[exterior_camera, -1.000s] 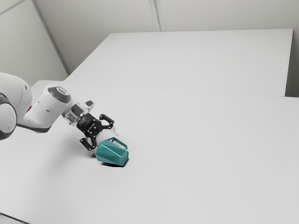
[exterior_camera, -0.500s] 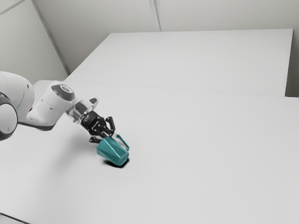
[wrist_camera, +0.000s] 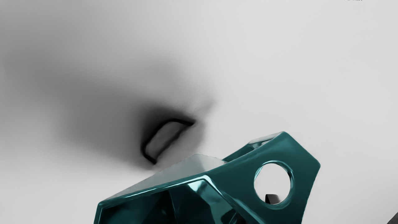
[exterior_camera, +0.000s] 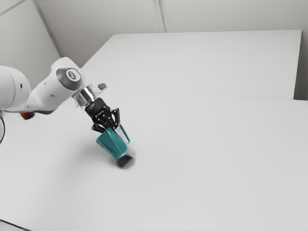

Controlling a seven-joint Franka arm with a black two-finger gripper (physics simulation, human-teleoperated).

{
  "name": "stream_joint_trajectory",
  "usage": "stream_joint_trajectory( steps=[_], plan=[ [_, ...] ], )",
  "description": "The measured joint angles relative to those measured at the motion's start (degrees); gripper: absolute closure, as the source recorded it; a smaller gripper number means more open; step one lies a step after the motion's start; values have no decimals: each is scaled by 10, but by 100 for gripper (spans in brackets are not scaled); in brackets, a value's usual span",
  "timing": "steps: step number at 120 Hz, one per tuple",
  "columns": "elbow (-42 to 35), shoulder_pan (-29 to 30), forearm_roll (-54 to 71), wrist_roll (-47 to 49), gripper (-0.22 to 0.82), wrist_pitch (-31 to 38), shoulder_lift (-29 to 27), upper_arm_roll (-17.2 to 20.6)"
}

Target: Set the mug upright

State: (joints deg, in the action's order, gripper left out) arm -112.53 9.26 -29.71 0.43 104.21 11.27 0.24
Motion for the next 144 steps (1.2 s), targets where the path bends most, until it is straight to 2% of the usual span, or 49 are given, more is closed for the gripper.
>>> stream_joint_trajectory(
  steps=[21,59,97,144],
  plan=[
    [-1,-30,132,7,78,57,-25,15],
    [-7,-47,312,31,79,141,-36,33],
    [-19,-48,363,75,79,195,-29,45],
    [-26,-50,370,119,79,234,15,45]
  ],
)
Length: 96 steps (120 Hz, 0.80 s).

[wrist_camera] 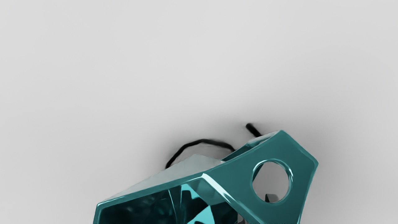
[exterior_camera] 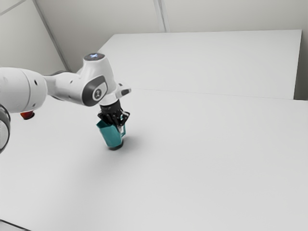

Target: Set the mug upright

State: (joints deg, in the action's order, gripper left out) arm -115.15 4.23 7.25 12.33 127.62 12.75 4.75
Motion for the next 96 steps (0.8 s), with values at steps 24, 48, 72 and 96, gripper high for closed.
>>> stream_joint_trajectory(
  steps=[24,48,72,96],
  plan=[
    [1,0,0,11,64,12,8,0],
    [3,-3,4,12,26,13,-3,0],
    [3,-4,6,13,10,9,-17,0],
    [13,-10,6,11,4,-13,-59,-2]
  ],
)
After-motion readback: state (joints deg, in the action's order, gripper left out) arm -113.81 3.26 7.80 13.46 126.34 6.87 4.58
